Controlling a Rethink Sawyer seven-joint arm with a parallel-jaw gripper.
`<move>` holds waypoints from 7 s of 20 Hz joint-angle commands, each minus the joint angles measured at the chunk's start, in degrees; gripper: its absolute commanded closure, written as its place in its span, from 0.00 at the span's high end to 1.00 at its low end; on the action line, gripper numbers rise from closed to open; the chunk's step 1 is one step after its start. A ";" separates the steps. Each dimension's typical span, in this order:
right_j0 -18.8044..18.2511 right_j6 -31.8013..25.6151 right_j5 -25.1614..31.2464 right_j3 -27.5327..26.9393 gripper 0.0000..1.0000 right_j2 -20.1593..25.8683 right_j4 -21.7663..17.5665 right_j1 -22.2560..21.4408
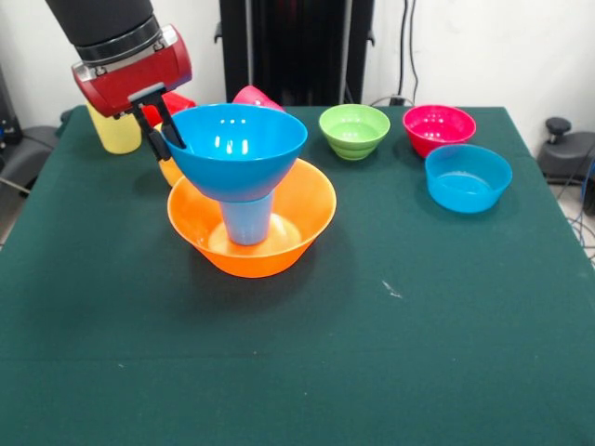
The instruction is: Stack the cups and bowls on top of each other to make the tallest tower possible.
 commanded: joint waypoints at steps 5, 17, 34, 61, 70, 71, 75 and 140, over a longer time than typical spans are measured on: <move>2.71 -8.54 -0.86 2.51 0.00 -5.17 -3.53 3.02; 2.50 -9.08 -0.38 2.57 0.00 -5.21 -3.04 3.45; 2.51 -9.06 -1.64 3.63 0.00 -5.77 -4.24 2.70; 2.81 -5.53 -2.96 6.63 0.00 -5.38 -3.69 0.15; 2.34 -6.26 -2.85 6.61 0.00 -5.19 -3.58 0.39; 2.28 -6.35 -2.91 6.61 0.00 -5.19 -3.64 0.40; 2.05 -6.85 -3.39 6.48 0.00 -5.21 -4.11 0.69; 2.47 -7.76 -5.99 5.34 0.00 -8.36 -8.04 4.56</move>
